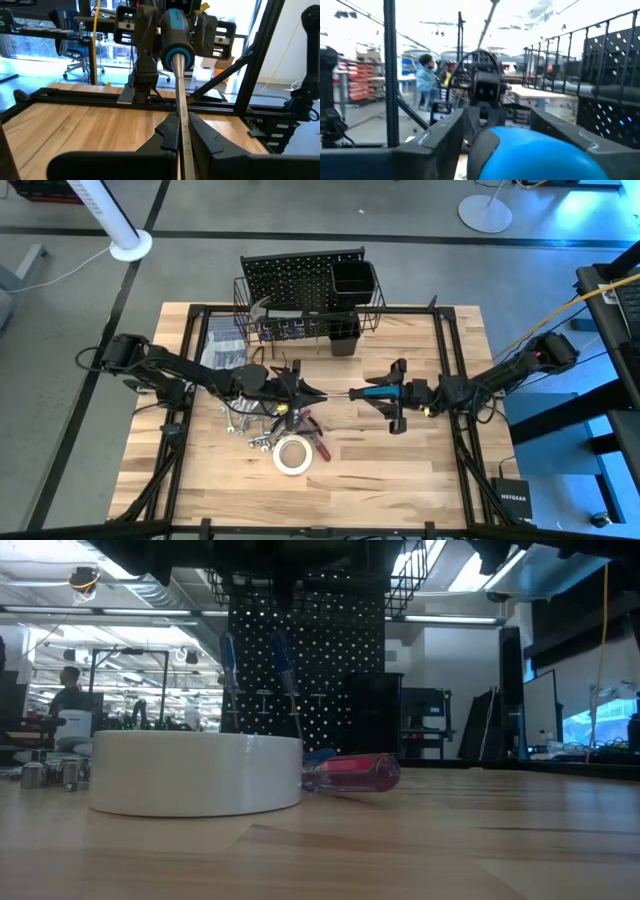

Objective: Hang tools onto peg board
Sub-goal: Put the black screwdriver into the bottom black bin on the pegboard

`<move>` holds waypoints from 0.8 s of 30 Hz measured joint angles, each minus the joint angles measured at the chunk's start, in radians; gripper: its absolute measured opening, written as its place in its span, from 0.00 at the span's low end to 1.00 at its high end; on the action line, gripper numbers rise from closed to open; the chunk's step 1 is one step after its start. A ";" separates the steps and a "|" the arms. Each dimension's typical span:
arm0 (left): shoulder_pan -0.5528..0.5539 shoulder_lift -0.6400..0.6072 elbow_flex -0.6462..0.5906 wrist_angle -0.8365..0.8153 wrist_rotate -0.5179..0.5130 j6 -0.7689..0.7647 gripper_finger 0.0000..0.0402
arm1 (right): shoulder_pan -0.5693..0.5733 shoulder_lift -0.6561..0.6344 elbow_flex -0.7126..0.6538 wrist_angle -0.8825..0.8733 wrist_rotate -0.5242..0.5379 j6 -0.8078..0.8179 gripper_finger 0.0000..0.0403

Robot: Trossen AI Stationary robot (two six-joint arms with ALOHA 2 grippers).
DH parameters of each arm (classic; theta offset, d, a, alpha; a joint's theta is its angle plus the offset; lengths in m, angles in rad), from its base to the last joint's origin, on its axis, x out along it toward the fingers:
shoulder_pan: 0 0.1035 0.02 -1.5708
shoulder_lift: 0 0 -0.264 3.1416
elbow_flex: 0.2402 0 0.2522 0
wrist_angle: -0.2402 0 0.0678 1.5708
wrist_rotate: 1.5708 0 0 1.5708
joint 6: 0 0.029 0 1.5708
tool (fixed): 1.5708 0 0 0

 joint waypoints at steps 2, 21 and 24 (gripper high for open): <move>0.004 0.012 0.000 0.001 0.001 0.000 0.02 | -0.018 0.001 0.000 0.016 -0.040 0.000 0.52; 0.069 0.015 0.006 -0.188 -0.011 0.007 0.20 | -0.050 -0.100 0.001 -0.150 0.062 -0.014 0.37; 0.083 -0.041 0.005 -0.364 0.001 -0.009 0.27 | -0.052 -0.202 0.001 -0.292 0.178 -0.022 0.37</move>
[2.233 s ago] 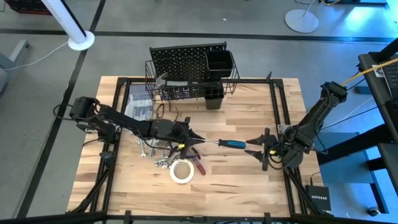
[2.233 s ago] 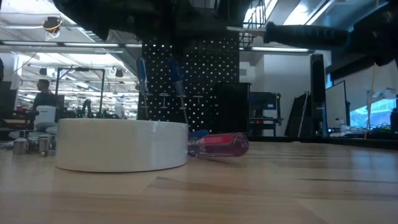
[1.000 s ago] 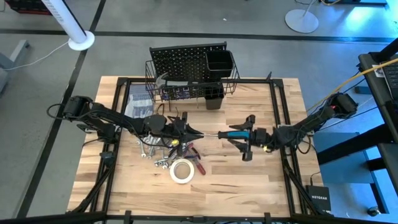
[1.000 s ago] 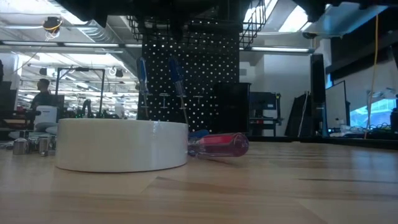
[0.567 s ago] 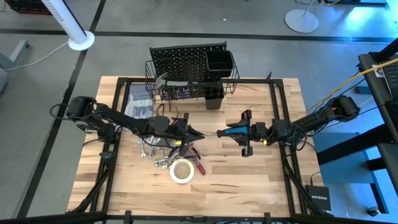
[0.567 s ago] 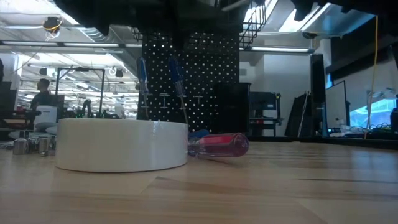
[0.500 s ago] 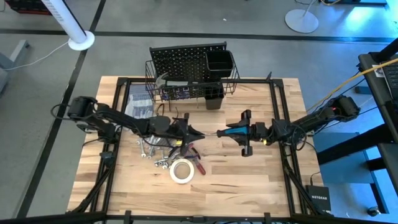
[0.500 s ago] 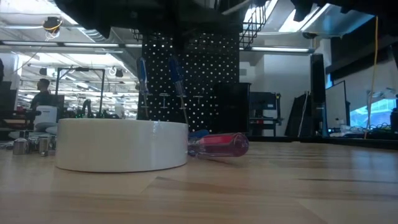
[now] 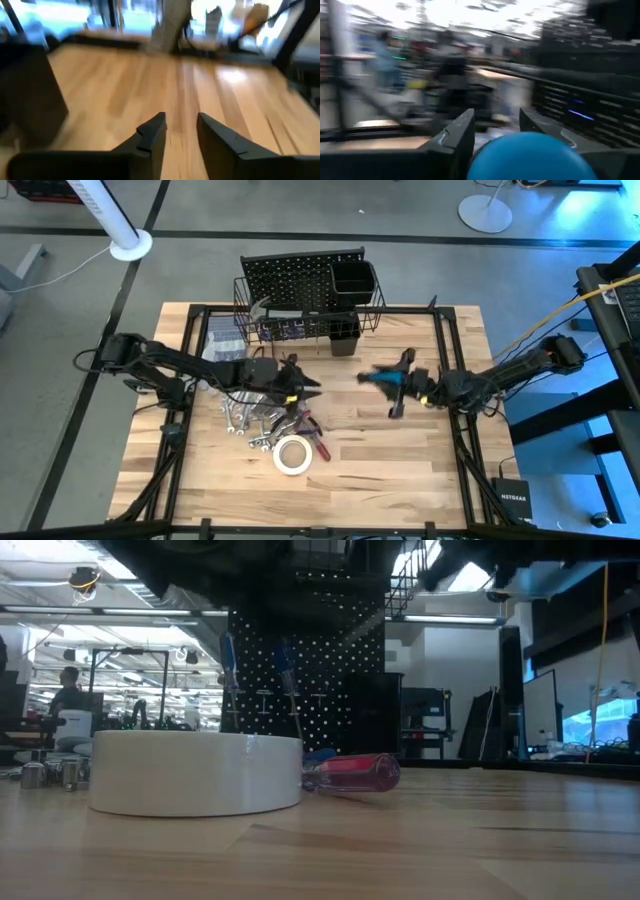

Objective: Hang tools onto peg board
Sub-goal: Put the black screwdriver into the bottom black bin on the pegboard

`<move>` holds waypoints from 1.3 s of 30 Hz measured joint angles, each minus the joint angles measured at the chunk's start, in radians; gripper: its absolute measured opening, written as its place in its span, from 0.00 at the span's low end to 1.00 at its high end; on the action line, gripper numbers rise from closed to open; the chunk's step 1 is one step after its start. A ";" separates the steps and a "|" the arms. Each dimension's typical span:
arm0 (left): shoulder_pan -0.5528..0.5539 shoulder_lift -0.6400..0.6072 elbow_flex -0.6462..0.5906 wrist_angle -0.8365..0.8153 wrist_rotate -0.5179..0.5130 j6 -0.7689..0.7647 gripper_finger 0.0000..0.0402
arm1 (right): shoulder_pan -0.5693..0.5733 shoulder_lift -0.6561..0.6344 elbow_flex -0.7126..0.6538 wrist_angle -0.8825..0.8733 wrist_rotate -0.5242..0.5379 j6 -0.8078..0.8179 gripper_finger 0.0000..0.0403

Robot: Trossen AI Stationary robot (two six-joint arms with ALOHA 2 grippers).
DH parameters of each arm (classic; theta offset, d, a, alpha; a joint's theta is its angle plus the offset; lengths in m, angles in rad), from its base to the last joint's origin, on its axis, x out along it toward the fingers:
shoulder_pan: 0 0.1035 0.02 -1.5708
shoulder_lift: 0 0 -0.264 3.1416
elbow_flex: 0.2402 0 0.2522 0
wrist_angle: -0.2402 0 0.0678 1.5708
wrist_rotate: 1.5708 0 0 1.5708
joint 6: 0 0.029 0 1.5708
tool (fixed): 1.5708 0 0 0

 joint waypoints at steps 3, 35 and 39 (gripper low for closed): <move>0.002 -0.064 -0.001 -0.177 0.007 0.007 0.31 | -0.001 -0.099 0.027 -0.174 0.135 -0.003 0.37; -0.003 -0.095 -0.003 -0.331 -0.027 -0.001 0.32 | -0.597 0.053 0.097 -0.234 -0.257 0.217 0.37; -0.003 -0.095 -0.003 -0.331 -0.027 -0.001 0.32 | -0.633 0.114 0.097 -0.186 -0.313 0.224 0.37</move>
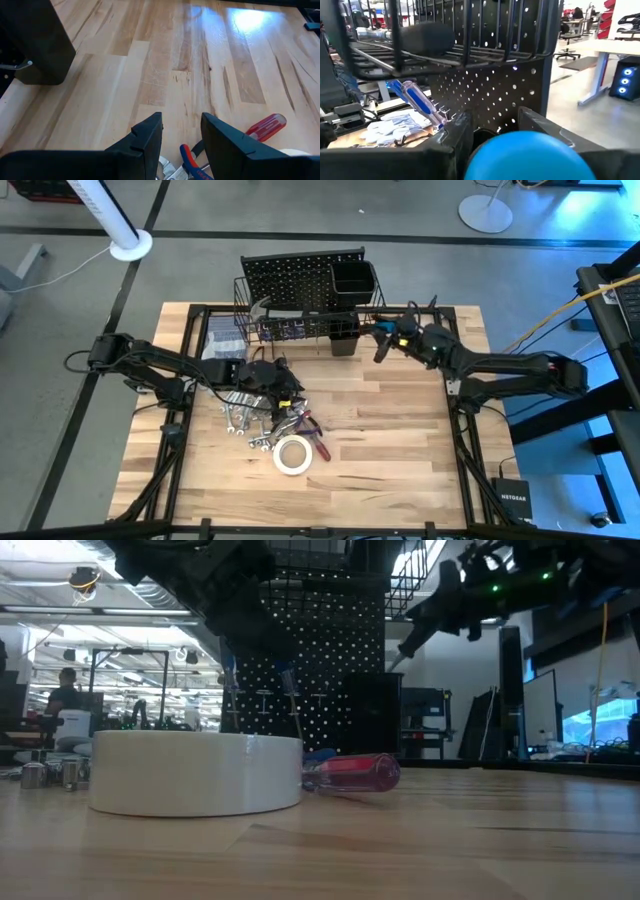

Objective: Hang tools onto peg board
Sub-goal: Put the black screwdriver into the bottom black bin on the pegboard

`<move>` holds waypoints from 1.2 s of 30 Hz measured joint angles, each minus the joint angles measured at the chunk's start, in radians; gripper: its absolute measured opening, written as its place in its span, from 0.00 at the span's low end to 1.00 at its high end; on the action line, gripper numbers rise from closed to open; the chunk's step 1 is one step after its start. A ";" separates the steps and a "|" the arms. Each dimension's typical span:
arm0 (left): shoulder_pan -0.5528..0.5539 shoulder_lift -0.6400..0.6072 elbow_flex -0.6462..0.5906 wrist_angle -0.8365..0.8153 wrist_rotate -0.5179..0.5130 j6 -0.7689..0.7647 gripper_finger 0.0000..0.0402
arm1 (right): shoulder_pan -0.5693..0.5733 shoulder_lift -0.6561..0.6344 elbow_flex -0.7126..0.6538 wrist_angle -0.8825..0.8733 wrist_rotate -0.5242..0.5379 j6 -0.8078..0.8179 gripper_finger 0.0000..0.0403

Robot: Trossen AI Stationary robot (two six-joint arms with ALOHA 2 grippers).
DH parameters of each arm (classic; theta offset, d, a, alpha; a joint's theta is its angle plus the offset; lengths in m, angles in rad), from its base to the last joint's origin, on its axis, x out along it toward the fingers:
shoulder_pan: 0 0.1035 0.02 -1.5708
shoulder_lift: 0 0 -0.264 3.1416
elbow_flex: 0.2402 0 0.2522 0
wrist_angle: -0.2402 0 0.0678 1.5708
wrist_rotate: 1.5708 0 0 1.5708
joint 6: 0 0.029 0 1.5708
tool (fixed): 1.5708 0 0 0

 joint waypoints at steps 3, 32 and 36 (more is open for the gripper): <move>0.000 0.000 0.000 0.000 0.000 0.000 0.32 | -0.022 0.044 0.000 0.031 -0.024 0.000 0.37; -0.006 0.000 -0.001 0.003 0.000 0.005 0.32 | -0.033 0.196 0.000 0.268 -0.111 -0.068 0.39; -0.006 0.000 -0.001 0.003 0.000 0.005 0.32 | -0.033 0.196 0.000 0.271 -0.103 -0.049 0.37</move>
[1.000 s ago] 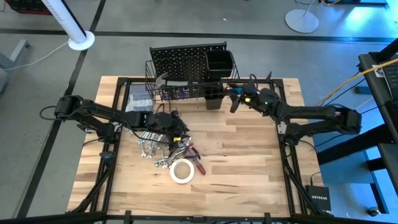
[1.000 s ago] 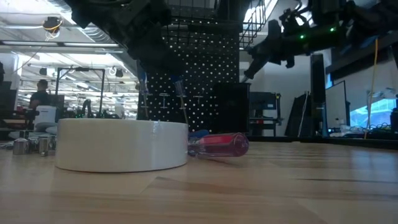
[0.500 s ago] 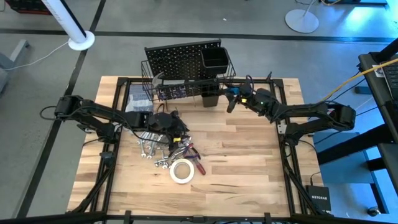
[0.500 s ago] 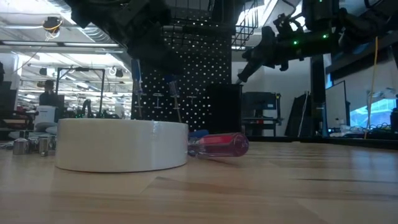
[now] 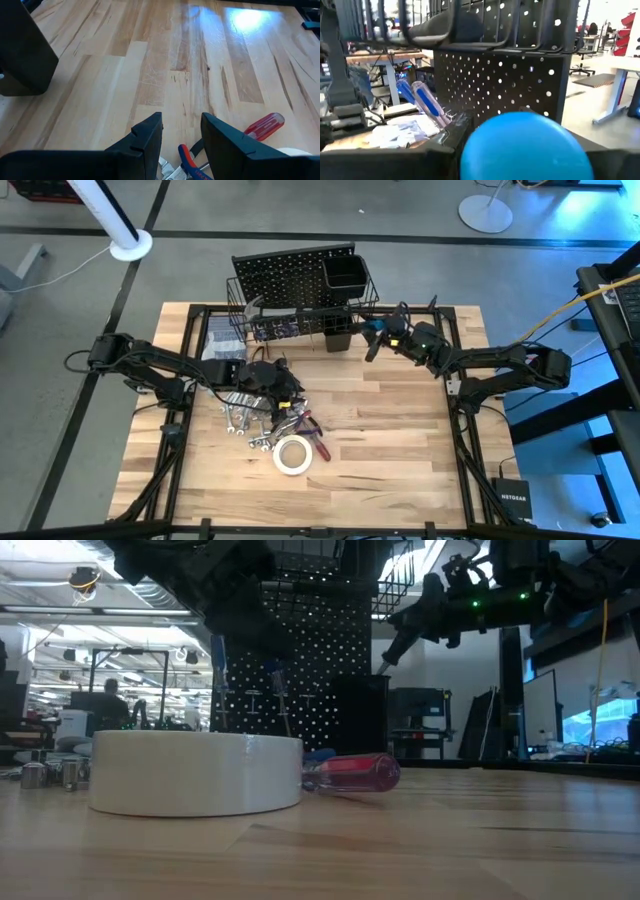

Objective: Hang tools onto peg board
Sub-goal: Put the black screwdriver into the bottom black bin on the pegboard

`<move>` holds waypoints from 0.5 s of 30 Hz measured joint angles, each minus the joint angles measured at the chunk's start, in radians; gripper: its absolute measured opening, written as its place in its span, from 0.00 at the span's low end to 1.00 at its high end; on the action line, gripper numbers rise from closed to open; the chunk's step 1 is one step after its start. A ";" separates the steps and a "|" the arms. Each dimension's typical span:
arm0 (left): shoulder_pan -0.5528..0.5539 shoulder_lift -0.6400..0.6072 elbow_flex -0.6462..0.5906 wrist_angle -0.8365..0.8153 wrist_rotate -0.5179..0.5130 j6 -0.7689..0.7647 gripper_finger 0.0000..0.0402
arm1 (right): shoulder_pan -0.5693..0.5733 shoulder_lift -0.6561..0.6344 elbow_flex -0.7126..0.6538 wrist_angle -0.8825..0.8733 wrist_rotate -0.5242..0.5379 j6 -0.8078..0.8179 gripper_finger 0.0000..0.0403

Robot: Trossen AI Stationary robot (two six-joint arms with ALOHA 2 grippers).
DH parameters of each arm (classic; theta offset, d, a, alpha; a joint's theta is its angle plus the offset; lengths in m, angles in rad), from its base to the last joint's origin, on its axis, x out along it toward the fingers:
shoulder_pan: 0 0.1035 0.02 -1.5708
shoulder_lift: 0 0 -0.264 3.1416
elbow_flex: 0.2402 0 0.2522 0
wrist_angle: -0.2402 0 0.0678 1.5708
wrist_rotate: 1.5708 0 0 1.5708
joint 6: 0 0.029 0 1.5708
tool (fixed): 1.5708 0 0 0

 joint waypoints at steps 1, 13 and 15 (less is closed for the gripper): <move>0.000 0.000 0.000 0.000 0.000 0.000 0.32 | 0.000 -0.001 0.000 0.002 0.017 0.017 0.37; 0.000 0.000 0.000 0.001 0.000 -0.001 0.32 | 0.000 0.027 0.000 0.006 0.115 0.151 0.46; 0.000 0.000 0.000 0.001 0.000 -0.004 0.32 | 0.000 0.042 0.000 0.004 0.115 0.151 0.46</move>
